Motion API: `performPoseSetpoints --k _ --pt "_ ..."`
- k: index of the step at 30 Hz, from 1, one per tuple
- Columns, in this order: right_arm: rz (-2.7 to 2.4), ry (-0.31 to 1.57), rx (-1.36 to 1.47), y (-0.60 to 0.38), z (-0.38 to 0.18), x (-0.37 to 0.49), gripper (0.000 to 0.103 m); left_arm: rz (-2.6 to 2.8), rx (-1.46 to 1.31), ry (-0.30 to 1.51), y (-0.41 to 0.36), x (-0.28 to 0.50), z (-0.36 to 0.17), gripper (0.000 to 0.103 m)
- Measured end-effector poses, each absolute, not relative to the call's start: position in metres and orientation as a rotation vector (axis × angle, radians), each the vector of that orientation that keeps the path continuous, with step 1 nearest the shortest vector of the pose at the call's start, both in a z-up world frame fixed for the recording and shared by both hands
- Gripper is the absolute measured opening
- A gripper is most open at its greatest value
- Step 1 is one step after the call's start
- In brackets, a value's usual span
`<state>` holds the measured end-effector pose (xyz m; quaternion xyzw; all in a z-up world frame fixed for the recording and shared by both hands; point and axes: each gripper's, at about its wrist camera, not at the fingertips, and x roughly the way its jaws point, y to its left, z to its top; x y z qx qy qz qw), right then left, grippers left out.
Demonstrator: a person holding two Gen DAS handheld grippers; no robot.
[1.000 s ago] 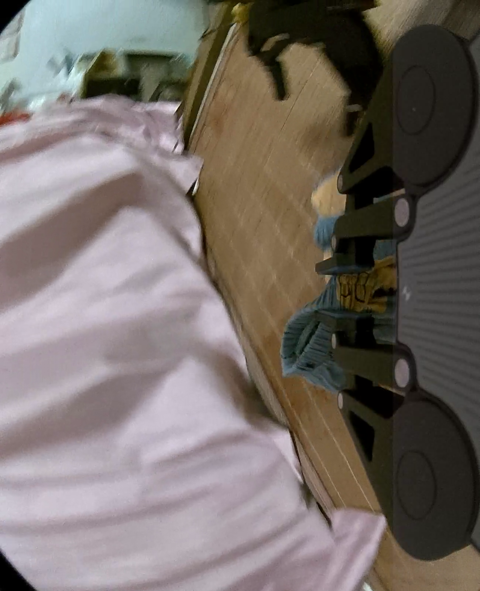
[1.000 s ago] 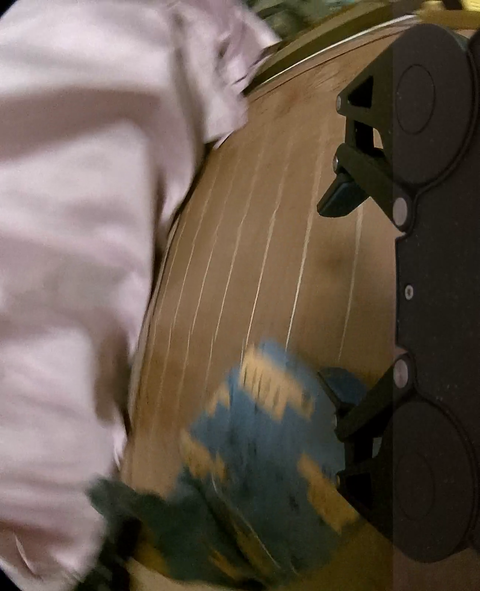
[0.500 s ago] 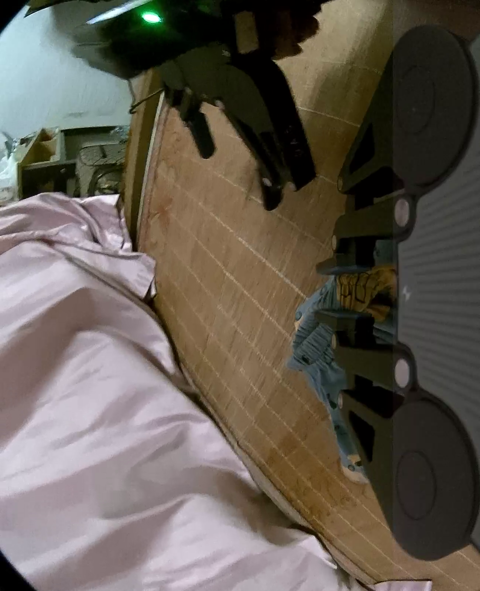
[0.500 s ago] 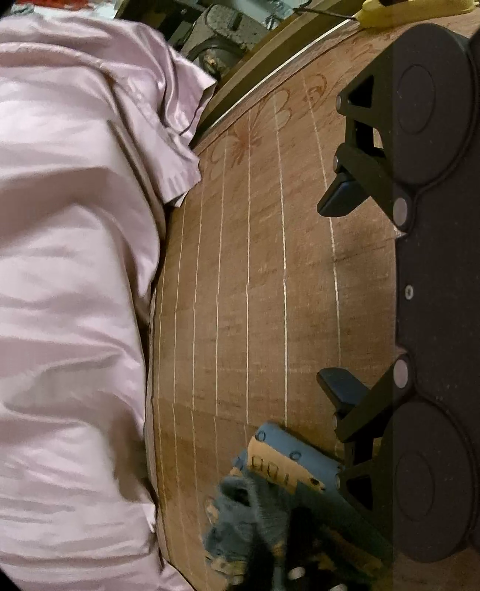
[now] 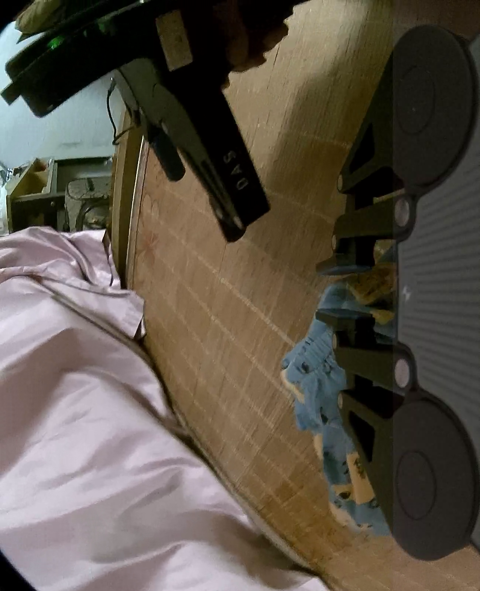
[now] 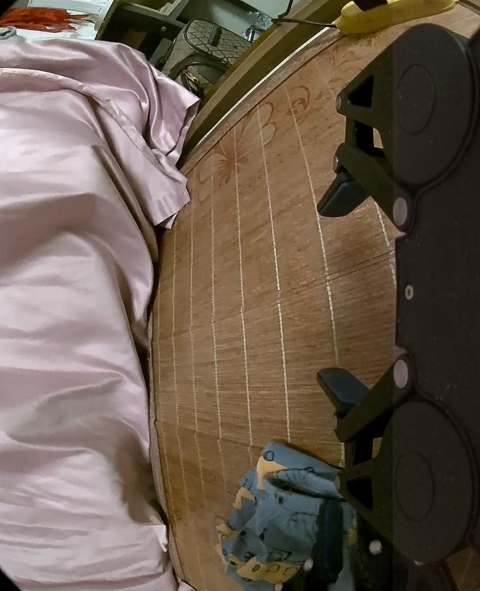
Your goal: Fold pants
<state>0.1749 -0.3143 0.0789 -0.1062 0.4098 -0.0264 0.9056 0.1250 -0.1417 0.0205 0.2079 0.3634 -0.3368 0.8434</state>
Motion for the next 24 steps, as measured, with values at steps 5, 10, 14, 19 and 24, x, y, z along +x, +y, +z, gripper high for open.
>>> performPoseSetpoints --k 5,10,14,19,24 --pt "-0.031 0.831 -0.170 -0.310 0.081 0.175 0.091 -0.676 0.295 0.706 -0.095 0.107 0.050 0.069" --pt "0.116 0.822 -0.081 -0.272 0.078 0.176 0.098 -0.380 0.152 0.696 -0.030 0.121 0.073 0.095" --pt "0.188 0.909 -0.227 -0.226 0.063 0.176 0.098 -0.202 0.086 0.844 0.002 0.154 0.057 0.091" --pt "0.158 1.017 -0.309 -0.233 0.060 0.162 0.102 -0.177 0.201 0.937 0.003 0.154 0.032 0.089" --pt "0.098 1.045 -0.383 -0.251 0.063 0.160 0.101 -0.212 0.277 0.926 0.008 0.134 0.025 0.090"
